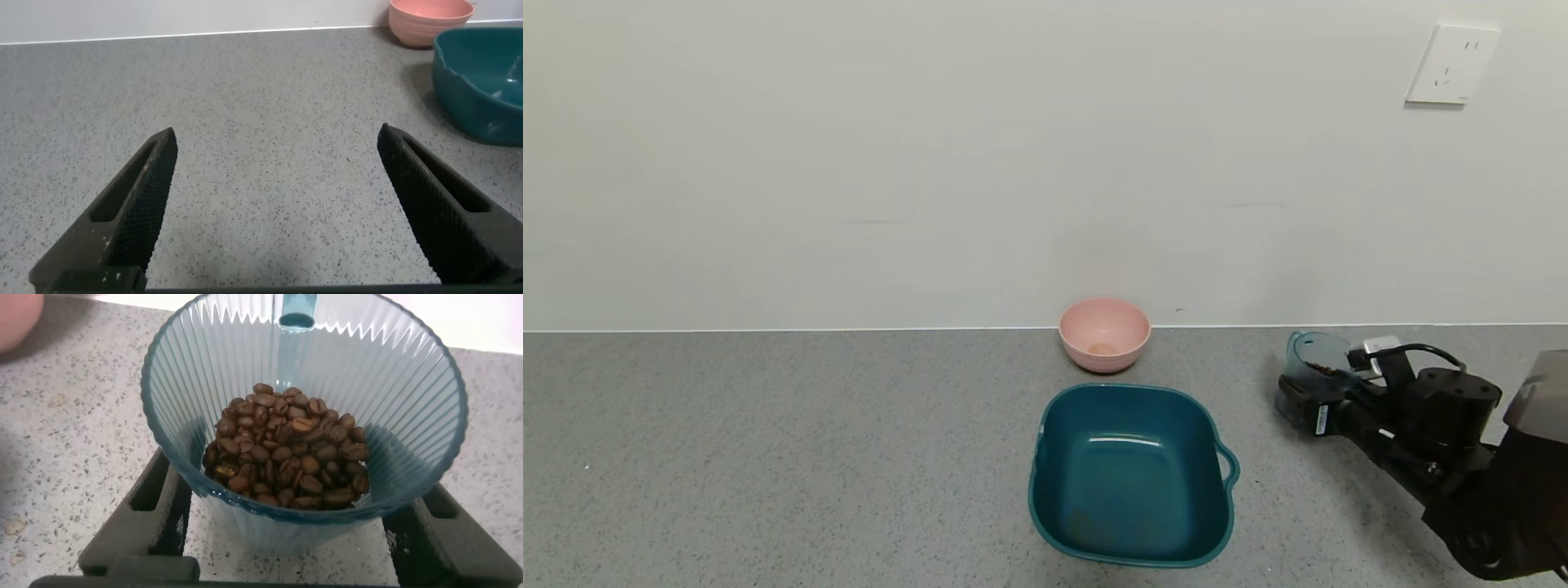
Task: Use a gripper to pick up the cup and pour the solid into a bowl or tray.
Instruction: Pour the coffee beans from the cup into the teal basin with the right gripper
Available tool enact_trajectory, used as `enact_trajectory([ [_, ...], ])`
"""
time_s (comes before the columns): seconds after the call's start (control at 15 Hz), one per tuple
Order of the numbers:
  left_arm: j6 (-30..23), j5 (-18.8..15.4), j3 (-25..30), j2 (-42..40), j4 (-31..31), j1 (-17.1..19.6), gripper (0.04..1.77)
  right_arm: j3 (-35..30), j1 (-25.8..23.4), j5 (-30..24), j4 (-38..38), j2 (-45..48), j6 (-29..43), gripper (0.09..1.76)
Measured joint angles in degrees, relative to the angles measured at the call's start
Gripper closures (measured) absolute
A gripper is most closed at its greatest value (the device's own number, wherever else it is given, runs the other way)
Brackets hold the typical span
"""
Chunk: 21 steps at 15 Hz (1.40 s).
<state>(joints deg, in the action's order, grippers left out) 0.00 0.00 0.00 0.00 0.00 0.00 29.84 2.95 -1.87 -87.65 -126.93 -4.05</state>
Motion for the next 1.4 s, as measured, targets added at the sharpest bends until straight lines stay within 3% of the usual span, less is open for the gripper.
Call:
enact_trajectory([
  [0.2,0.0,0.0,0.0,0.0,0.0,0.0,0.05,0.4,0.0,-0.1,5.2,4.2,-0.4,0.50],
  [0.6,0.0,0.0,0.0,0.0,0.0,0.0,0.05,5.7,1.2,-0.1,23.7,17.0,-2.4,0.50],
  [1.13,0.0,0.0,0.0,0.0,0.0,0.0,0.05,8.4,5.9,-0.1,28.1,23.7,-11.5,0.50],
  [1.4,0.0,0.0,0.0,0.0,0.0,0.0,0.05,8.2,9.8,0.1,34.2,26.2,-14.8,0.50],
])
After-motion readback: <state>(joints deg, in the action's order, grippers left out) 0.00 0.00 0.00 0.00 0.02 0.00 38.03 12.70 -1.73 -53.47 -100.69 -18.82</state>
